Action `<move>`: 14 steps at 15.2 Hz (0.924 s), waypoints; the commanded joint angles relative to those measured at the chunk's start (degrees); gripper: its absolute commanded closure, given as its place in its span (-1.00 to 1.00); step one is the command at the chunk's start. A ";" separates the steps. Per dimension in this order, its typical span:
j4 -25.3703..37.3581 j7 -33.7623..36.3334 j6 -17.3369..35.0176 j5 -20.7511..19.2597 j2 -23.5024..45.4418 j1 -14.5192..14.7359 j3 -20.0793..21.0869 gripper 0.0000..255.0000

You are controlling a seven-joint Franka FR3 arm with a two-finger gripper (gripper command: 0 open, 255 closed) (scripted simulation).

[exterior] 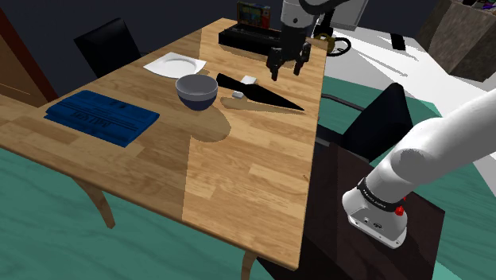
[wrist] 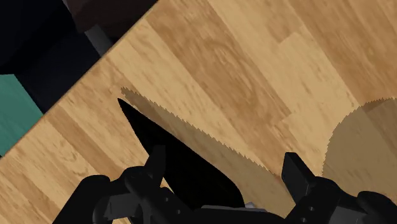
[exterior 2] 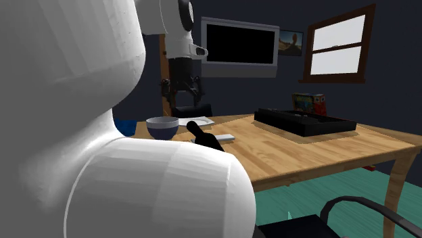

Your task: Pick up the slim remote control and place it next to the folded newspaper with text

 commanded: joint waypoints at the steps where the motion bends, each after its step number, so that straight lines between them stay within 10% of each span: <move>1: 1.97 4.88 2.38 -0.16 4.21 -0.78 0.98 -1.00; 14: 21.60 31.27 11.10 -4.73 31.73 -3.09 0.36 -1.00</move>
